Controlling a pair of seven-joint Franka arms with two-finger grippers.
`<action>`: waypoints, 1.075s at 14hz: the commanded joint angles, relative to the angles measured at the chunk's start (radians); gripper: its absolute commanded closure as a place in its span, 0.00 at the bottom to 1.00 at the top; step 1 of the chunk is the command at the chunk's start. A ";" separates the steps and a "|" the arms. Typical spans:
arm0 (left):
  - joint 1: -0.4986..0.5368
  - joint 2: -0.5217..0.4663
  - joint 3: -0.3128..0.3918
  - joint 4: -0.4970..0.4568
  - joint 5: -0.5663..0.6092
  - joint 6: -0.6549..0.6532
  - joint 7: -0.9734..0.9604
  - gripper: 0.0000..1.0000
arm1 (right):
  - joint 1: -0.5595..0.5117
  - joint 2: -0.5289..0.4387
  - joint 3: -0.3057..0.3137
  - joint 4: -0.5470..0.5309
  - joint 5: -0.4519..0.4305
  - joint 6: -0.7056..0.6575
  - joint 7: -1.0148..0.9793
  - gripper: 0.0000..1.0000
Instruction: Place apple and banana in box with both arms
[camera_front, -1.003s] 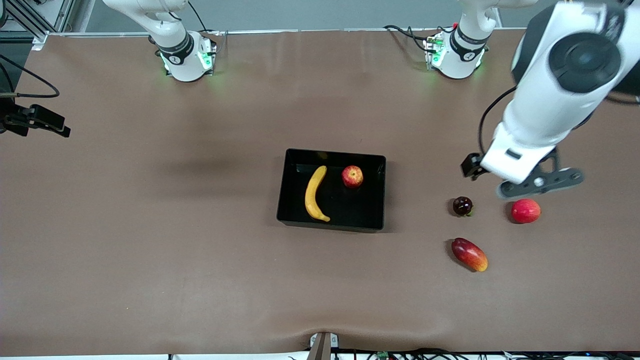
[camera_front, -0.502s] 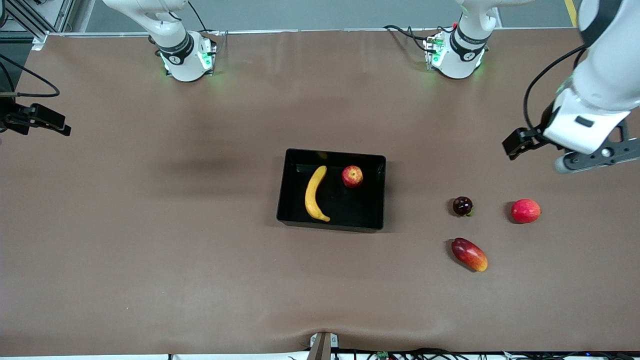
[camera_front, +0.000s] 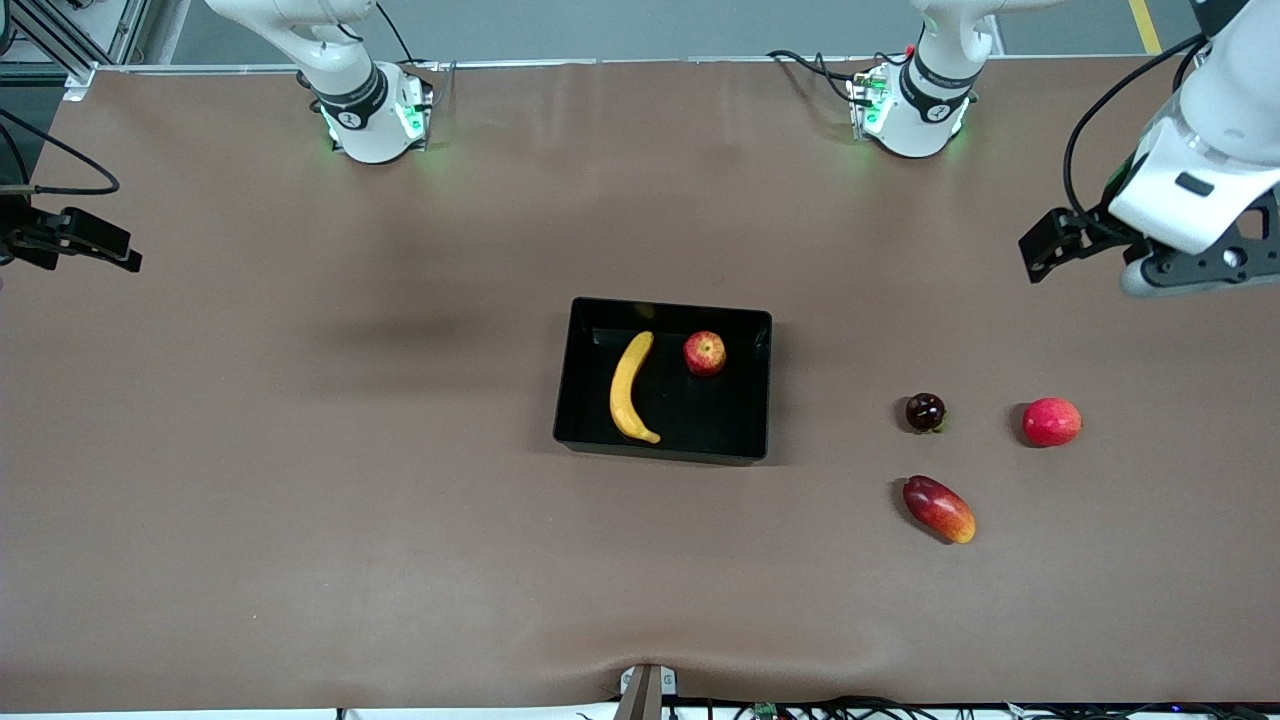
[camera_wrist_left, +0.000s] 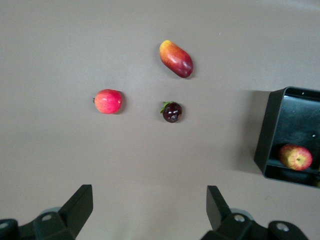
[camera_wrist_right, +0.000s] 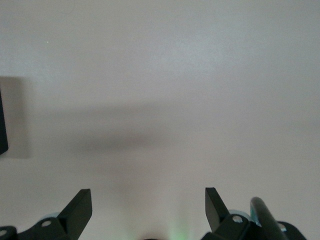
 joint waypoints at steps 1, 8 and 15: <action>-0.054 -0.119 0.107 -0.134 -0.063 0.049 0.049 0.00 | -0.026 0.008 0.015 0.016 -0.001 -0.006 -0.011 0.00; -0.061 -0.123 0.107 -0.127 -0.077 0.023 0.065 0.00 | -0.024 0.008 0.015 0.016 -0.001 -0.006 -0.011 0.00; -0.052 -0.120 0.121 -0.113 -0.108 -0.012 0.111 0.00 | -0.024 0.008 0.017 0.016 -0.001 -0.006 -0.011 0.00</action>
